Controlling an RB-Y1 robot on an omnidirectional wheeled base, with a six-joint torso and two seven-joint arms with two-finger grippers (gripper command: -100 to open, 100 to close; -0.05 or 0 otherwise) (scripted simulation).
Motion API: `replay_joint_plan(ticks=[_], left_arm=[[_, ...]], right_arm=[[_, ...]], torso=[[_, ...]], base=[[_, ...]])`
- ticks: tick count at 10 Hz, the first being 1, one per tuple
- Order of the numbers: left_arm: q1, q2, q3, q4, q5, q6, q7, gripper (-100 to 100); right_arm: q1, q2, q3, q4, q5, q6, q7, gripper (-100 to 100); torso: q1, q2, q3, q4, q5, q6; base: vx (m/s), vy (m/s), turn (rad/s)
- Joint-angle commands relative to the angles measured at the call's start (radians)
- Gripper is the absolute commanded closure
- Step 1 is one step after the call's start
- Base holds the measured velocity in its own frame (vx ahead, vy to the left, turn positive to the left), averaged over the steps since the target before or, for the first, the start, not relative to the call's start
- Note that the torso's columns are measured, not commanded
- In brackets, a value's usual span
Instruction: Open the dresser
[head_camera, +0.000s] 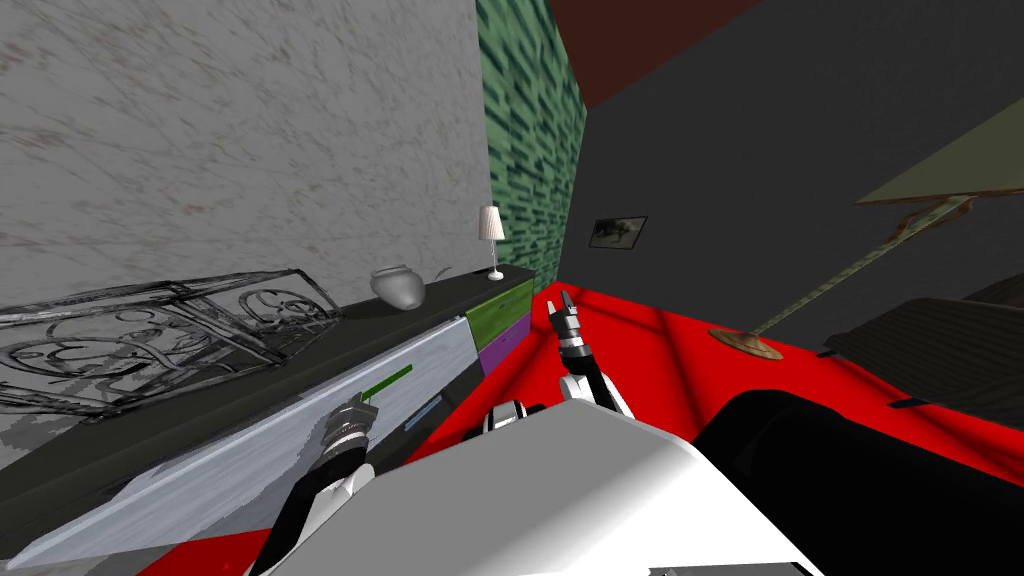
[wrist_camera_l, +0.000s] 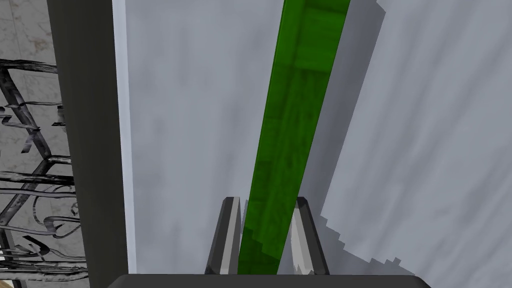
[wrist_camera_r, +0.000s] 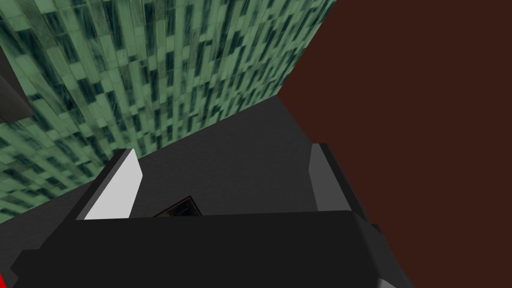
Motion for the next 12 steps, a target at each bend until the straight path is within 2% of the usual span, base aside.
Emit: replay_joint_plan(ticks=[1,2,6,7,9,12], left_arm=[[0.016,0.001,-0.004,-0.027,0.004,0.003,0.003,100],[0.016,-0.001,-0.005,-0.015,0.003,0.005,0.002,100],[0.047,-0.007,-0.017,-0.052,0.007,-0.002,0.003,100],[0.070,-0.005,-0.008,-0.089,0.017,0.037,0.007,-100],[0.092,-0.001,0.002,-0.137,0.028,0.070,0.012,-100],[0.125,0.004,0.016,-0.208,0.045,0.119,0.020,-100]], right_arm=[[0.000,0.000,0.000,0.000,0.000,0.000,0.000,0],[0.000,0.000,0.000,0.000,0.000,0.000,0.000,0],[0.000,0.000,0.000,0.000,0.000,0.000,0.000,0],[0.000,0.000,0.000,0.000,0.000,0.000,0.000,0],[0.000,0.000,0.000,0.000,0.000,0.000,0.000,0],[0.001,0.000,0.000,0.000,0.000,0.000,0.000,0]], torso=[[0.000,-0.001,-0.001,0.000,-0.001,0.000],[0.001,-0.002,-0.002,0.000,-0.001,0.000],[0.002,-0.004,-0.002,-0.001,0.000,0.000],[0.000,-0.004,-0.003,0.000,-0.002,0.000],[0.009,-0.015,-0.009,-0.005,0.003,0.001],[0.005,-0.008,-0.005,-0.004,0.003,0.001]], base=[[-0.180,-0.123,0.006],[-0.084,-0.061,0.001],[-0.159,-0.106,0.010],[-0.058,-0.064,-0.010],[0.037,0.006,-0.018],[0.041,0.001,-0.012]])
